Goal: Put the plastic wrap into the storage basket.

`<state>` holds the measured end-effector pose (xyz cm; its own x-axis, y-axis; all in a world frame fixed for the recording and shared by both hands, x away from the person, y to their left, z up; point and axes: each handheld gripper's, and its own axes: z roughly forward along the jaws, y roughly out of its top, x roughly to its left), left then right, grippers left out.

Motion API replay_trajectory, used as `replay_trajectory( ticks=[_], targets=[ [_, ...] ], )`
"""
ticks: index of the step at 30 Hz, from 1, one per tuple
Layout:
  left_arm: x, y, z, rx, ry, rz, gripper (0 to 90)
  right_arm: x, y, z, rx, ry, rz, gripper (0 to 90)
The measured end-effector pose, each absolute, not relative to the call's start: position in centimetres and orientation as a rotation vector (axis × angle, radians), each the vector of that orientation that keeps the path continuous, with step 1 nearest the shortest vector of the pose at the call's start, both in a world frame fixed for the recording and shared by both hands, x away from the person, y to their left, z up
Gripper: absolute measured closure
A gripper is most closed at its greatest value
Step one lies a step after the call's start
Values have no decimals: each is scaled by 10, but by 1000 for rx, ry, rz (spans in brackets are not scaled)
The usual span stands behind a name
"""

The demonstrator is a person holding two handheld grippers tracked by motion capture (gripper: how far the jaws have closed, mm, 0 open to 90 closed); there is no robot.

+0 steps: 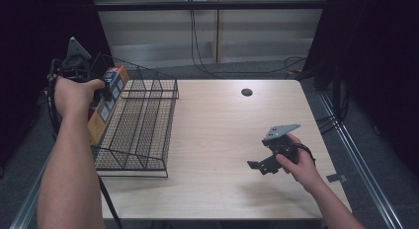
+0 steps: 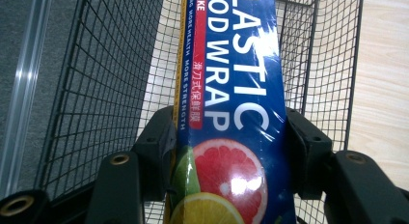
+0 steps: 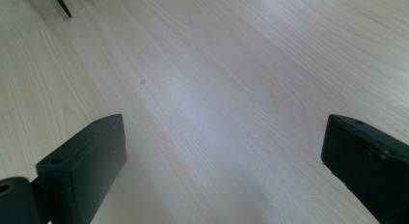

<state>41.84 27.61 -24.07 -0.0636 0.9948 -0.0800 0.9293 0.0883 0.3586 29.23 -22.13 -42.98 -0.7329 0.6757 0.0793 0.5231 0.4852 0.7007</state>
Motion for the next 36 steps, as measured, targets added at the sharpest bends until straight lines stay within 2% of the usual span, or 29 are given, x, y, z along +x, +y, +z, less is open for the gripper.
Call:
replay_trajectory(
  ticks=[36],
  targets=[
    [428,272,-283,1899,2147,296,441,292,-221,-429,1032,2524,1094,20]
  ],
)
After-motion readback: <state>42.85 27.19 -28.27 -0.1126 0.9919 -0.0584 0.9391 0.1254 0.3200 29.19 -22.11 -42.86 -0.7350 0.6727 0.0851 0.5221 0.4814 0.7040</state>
